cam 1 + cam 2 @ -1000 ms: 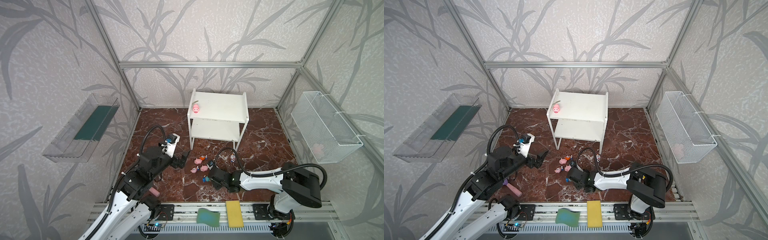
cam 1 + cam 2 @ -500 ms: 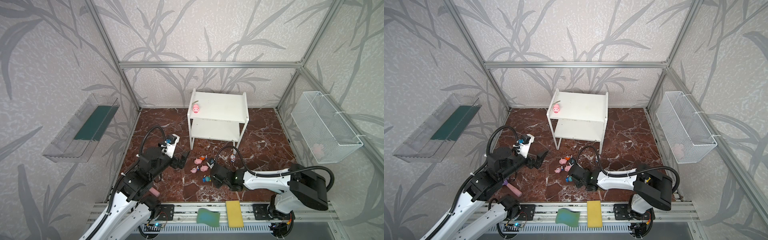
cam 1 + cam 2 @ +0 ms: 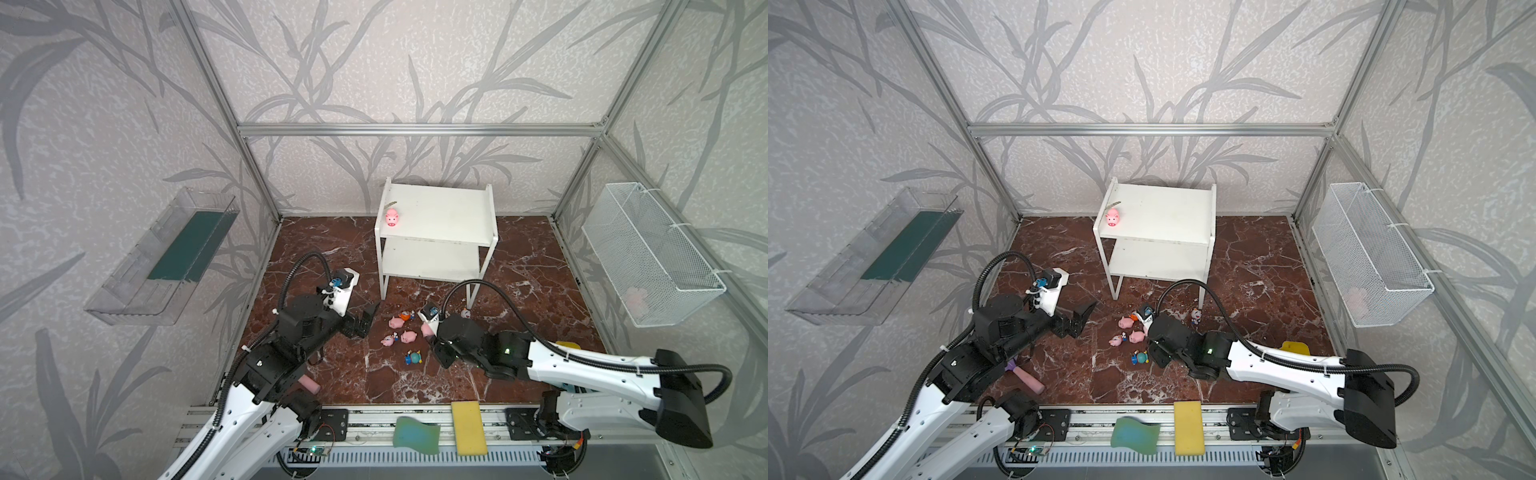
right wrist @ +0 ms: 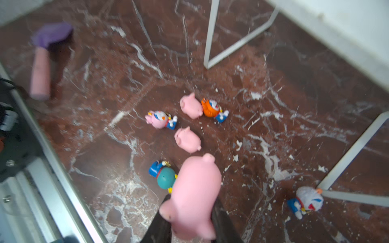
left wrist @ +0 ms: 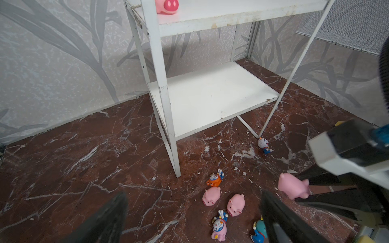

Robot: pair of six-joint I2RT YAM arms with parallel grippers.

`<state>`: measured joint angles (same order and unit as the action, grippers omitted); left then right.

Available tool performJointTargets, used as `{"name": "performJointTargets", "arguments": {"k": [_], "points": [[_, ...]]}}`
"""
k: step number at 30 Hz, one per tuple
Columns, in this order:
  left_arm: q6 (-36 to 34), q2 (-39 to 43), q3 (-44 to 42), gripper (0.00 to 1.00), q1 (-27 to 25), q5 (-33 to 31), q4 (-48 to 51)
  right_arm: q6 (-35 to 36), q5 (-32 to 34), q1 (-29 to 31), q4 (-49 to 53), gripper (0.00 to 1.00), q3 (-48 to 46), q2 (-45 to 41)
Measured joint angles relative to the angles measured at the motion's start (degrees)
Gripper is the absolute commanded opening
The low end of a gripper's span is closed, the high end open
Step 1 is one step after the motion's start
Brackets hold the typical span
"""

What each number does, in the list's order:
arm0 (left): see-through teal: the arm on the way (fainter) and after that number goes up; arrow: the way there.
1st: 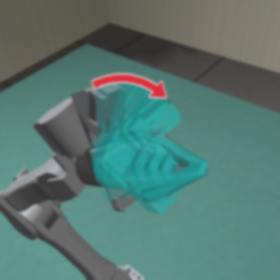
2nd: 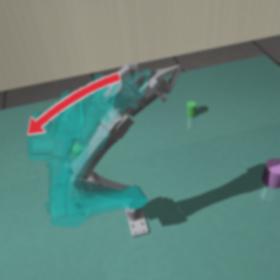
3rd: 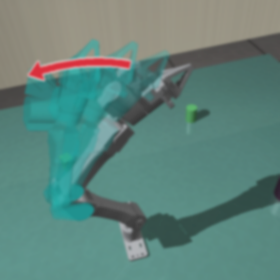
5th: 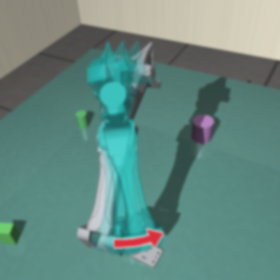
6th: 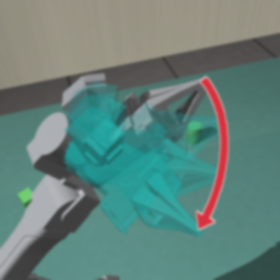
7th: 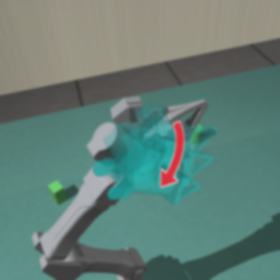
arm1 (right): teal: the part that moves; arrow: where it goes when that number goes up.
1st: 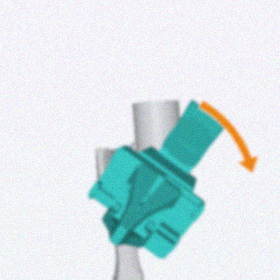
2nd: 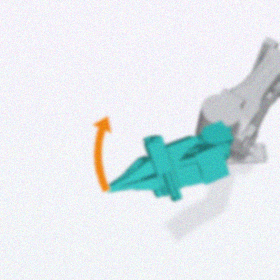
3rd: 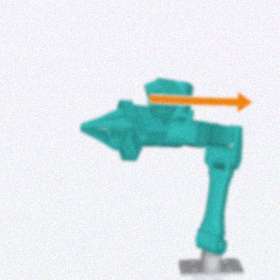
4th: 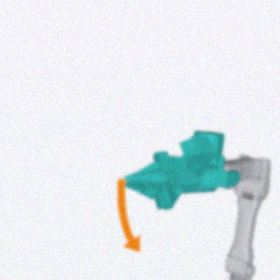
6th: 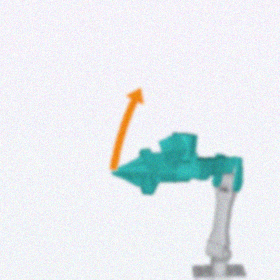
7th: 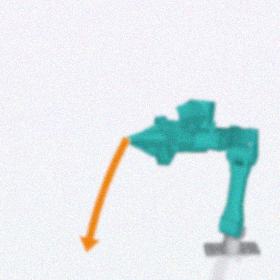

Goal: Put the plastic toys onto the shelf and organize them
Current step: 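Lift the second pink pig toward the shelf's top tier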

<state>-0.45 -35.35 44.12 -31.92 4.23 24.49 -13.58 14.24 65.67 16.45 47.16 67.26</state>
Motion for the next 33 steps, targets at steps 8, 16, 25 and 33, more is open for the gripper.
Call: {"name": "performJointTargets", "arguments": {"k": [8, 16, 25, 33], "points": [[-0.3, -2.3, 4.9, 0.99, 0.0, 0.2, 0.3, 5.6, -0.1, -1.1, 4.3, 0.30, 12.1, -4.4], [-0.6, -6.0, 10.5, 0.99, 0.0, 1.2, -0.8, 7.8, -1.4, -9.5, 4.8, 0.30, 23.5, -1.9], [-0.6, -8.3, 12.0, 0.99, 0.0, 3.0, -2.4, 8.1, -5.6, -18.1, 4.9, 0.30, 33.1, 6.4], [-0.9, -9.2, 12.0, 0.99, 0.0, 3.6, -3.6, 7.8, -8.7, -22.1, 4.9, 0.30, 40.7, 14.9]]}}
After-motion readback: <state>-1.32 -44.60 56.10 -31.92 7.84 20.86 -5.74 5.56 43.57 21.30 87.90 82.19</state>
